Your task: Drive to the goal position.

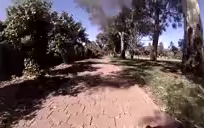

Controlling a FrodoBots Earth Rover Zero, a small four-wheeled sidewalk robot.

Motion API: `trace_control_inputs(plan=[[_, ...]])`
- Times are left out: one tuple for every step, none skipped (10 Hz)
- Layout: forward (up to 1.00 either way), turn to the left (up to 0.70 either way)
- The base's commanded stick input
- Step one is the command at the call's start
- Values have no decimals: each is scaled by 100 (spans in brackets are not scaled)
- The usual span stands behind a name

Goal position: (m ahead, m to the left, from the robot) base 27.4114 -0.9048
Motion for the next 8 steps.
trace_control_inputs(plan=[[70,0],[70,0],[70,0],[70,0],[70,0],[70,0],[70,0],[70,0]])
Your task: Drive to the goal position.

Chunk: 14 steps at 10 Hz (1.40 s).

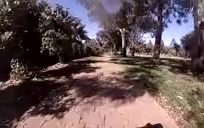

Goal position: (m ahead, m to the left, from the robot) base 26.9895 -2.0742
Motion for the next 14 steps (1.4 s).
trace_control_inputs(plan=[[70,0],[70,0],[70,0],[70,0],[70,0],[70,0],[70,0],[70,0],[70,0],[70,0],[70,0],[70,0],[70,0],[70,0]])
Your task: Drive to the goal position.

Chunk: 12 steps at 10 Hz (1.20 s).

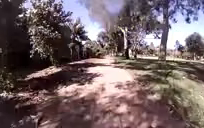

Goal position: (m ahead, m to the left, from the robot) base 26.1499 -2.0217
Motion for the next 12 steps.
trace_control_inputs(plan=[[70,9],[70,16],[70,25],[70,15],[70,6],[70,0],[70,-2],[70,-3],[70,-10],[70,-6],[70,-1],[70,0]])
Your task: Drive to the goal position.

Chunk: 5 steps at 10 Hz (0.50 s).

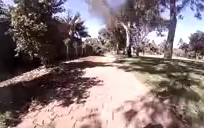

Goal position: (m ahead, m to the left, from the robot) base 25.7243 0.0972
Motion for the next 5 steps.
trace_control_inputs(plan=[[70,0],[70,0],[70,0],[70,0],[70,0]])
